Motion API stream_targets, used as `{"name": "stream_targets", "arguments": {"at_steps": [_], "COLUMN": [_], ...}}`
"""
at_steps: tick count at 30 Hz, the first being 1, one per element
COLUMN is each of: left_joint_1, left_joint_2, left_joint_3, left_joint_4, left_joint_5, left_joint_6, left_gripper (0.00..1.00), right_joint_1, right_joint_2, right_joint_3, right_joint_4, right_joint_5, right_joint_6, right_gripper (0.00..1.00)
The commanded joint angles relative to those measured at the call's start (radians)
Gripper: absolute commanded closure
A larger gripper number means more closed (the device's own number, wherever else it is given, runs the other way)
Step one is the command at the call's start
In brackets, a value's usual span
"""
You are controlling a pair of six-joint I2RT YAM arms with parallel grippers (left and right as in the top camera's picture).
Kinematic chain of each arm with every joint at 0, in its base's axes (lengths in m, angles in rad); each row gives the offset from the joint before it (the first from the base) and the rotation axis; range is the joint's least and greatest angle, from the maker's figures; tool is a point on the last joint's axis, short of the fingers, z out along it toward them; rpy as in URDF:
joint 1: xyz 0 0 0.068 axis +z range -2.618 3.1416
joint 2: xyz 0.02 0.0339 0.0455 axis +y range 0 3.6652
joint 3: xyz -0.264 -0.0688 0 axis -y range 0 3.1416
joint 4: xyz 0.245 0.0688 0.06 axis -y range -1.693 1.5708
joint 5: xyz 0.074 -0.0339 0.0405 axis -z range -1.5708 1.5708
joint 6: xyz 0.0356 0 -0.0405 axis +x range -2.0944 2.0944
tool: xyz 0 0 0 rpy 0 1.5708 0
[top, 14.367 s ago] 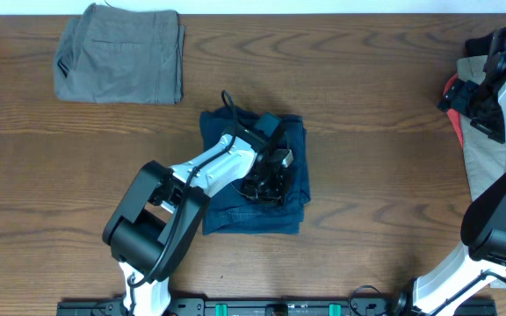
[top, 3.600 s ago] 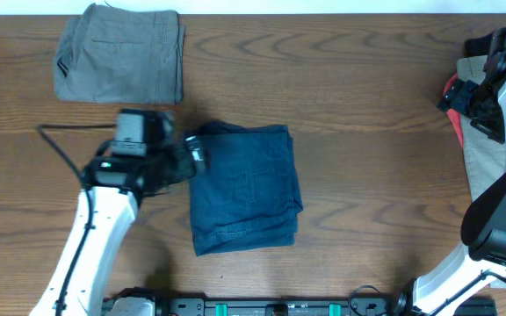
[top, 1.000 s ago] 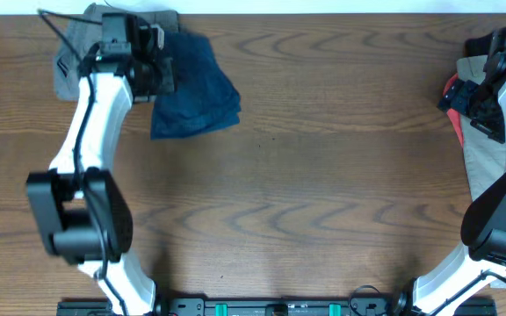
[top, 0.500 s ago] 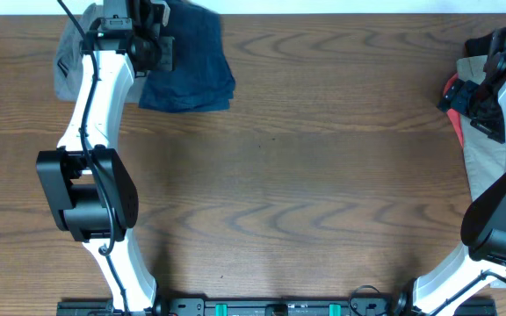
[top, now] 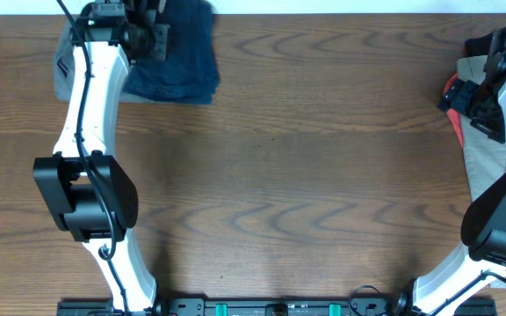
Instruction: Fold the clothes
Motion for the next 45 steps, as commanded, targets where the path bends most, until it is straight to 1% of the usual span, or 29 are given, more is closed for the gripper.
{"name": "stream_targets", "arguments": {"at_steps": [1, 8, 11, 15, 18, 22, 27, 32, 38, 45], "left_joint_1": [0.02, 0.071, 0.085, 0.087, 0.087, 0.087, 0.088, 0.092, 0.105, 0.14], "left_joint_2": [-0.013, -0.013, -0.013, -0.013, -0.013, -0.007, 0.027, 0.077, 0.135, 0.177], "left_joint_3": [0.031, 0.031, 0.031, 0.031, 0.031, 0.031, 0.031, 0.031, 0.031, 0.031], "left_joint_4": [0.003, 0.002, 0.001, 0.008, 0.029, 0.063, 0.108, 0.132, 0.169, 0.262], "left_joint_5": [-0.045, -0.044, -0.043, -0.043, -0.044, -0.048, -0.141, -0.157, -0.245, -0.25], "left_joint_6": [0.055, 0.062, 0.087, 0.121, 0.122, 0.159, 0.159, 0.158, 0.154, 0.154], "left_gripper": [0.94, 0.94, 0.94, 0.94, 0.94, 0.94, 0.94, 0.94, 0.94, 0.94], "right_joint_1": [0.0, 0.0, 0.0, 0.0, 0.0, 0.0, 0.0, 0.0, 0.0, 0.0], "right_joint_2": [0.0, 0.0, 0.0, 0.0, 0.0, 0.0, 0.0, 0.0, 0.0, 0.0], "right_joint_3": [0.015, 0.015, 0.015, 0.015, 0.015, 0.015, 0.015, 0.015, 0.015, 0.015], "right_joint_4": [0.0, 0.0, 0.0, 0.0, 0.0, 0.0, 0.0, 0.0, 0.0, 0.0], "right_joint_5": [0.01, 0.01, 0.01, 0.01, 0.01, 0.01, 0.01, 0.01, 0.01, 0.01], "right_joint_6": [-0.012, -0.012, -0.012, -0.012, -0.012, -0.012, -0.012, -0.012, -0.012, -0.012], "right_gripper": [0.01, 0.01, 0.01, 0.01, 0.01, 0.01, 0.01, 0.01, 0.01, 0.01]}}
